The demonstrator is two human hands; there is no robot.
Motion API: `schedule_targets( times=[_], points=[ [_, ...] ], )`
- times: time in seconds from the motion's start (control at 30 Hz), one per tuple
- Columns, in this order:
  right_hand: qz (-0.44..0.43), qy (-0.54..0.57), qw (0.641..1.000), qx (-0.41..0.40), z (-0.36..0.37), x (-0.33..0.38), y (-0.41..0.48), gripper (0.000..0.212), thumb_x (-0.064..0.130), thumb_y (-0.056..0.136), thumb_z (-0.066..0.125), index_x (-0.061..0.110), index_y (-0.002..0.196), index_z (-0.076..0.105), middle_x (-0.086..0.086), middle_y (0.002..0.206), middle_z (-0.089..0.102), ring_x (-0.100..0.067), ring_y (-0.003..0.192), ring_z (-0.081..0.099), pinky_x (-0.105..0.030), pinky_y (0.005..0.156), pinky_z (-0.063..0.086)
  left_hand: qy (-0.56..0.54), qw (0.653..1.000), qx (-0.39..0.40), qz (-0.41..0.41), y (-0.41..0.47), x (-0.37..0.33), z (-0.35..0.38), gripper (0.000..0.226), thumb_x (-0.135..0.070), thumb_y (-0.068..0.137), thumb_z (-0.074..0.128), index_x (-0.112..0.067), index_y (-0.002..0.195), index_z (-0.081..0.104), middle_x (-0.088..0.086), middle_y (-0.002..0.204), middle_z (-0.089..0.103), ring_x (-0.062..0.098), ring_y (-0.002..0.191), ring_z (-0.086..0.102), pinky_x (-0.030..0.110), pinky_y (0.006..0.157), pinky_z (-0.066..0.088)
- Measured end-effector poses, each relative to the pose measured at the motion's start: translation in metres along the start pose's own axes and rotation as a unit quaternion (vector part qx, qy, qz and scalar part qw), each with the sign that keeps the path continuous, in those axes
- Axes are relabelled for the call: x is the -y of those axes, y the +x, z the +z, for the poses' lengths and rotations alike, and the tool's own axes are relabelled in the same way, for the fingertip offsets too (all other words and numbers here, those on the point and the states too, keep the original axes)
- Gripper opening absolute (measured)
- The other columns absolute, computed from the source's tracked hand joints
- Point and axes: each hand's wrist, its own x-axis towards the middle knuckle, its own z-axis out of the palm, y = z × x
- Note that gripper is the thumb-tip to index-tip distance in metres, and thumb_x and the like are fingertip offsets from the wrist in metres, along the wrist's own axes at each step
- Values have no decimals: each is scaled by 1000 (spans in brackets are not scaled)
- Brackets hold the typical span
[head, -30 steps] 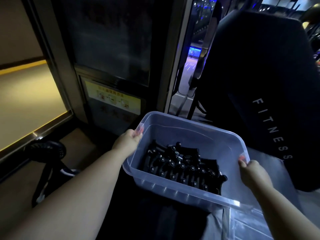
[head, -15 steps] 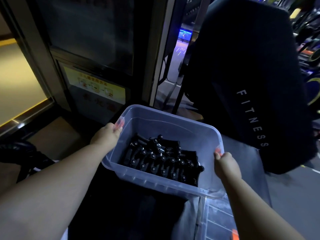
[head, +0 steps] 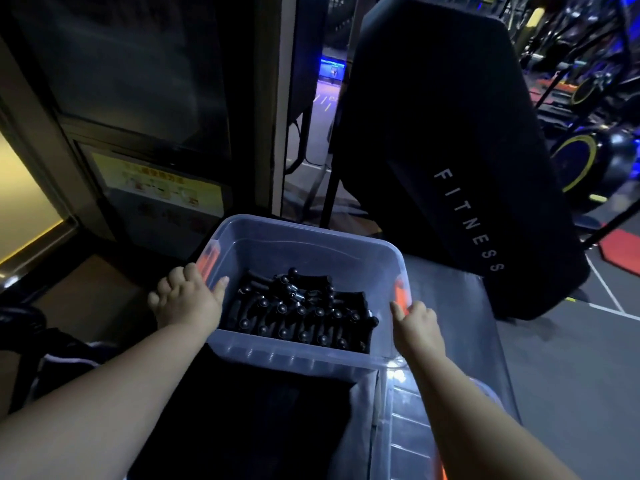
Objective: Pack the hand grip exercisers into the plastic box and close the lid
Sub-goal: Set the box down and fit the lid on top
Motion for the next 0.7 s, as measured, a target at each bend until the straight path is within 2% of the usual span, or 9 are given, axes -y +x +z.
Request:
schedule_targets(
  times=[0.07, 0.17, 0.27, 0.37, 0.5, 0.6, 0.63, 0.7],
  points=[
    [-5, 6, 1000, 2, -2, -4, -8, 49, 50, 96, 40, 6, 113, 51, -19, 117, 52, -37, 108, 50, -38, 80, 34, 9, 1000, 0, 10, -15, -10, 2, 63, -58, 90, 38, -12, 134, 39, 16, 139, 39, 39, 125, 35, 48, 102, 25],
    [-12, 29, 999, 9, -8, -14, -19, 51, 55, 94, 40, 12, 119, 52, -15, 120, 51, -33, 108, 51, -36, 79, 34, -30, 997, 1, 64, -42, -34, 8, 62, -55, 90, 43, -14, 136, 42, 10, 148, 34, 37, 136, 24, 49, 109, 17],
    [-6, 31, 999, 16, -16, -37, -32, 58, 61, 91, 40, 17, 127, 49, -10, 130, 48, -29, 117, 50, -37, 85, 36, -80, 986, 24, 142, -79, -69, 15, 60, -52, 91, 47, -12, 135, 44, 7, 148, 38, 30, 141, 20, 46, 109, 20],
    [14, 8, 1000, 19, -26, -69, -44, 64, 63, 89, 43, 16, 133, 46, -12, 133, 47, -30, 119, 49, -39, 90, 38, -103, 969, 46, 220, -128, -106, 23, 62, -53, 90, 47, -13, 138, 43, 4, 150, 36, 22, 142, 19, 40, 110, 21],
    [52, -2, 998, 19, -35, -112, -55, 65, 63, 88, 46, 16, 133, 46, -14, 130, 49, -31, 117, 50, -39, 88, 38, -104, 936, 108, 318, -186, -147, 39, 70, -57, 93, 35, -18, 150, 20, -2, 160, 11, 15, 147, -1, 33, 115, 2],
    [74, 1, 997, 13, -38, -141, -62, 62, 62, 87, 46, 17, 130, 48, -15, 127, 51, -32, 116, 48, -38, 86, 37, -82, 897, 159, 403, -224, -169, 54, 73, -57, 95, 30, -23, 152, 0, -4, 160, -10, 16, 145, -20, 32, 114, -15],
    [85, 5, 996, 16, -40, -150, -65, 61, 61, 88, 46, 17, 130, 48, -15, 128, 50, -32, 116, 48, -38, 85, 37, -70, 882, 173, 433, -235, -175, 60, 73, -55, 96, 31, -24, 152, -3, -5, 160, -14, 17, 142, -26, 31, 113, -17],
    [79, -37, 996, 35, -39, -170, -72, 53, 55, 92, 45, 21, 133, 48, -14, 130, 48, -31, 118, 47, -37, 86, 38, -43, 855, 204, 475, -254, -181, 75, 71, -52, 97, 33, -26, 152, -4, -8, 159, -14, 15, 138, -31, 32, 115, -13]
  ],
)
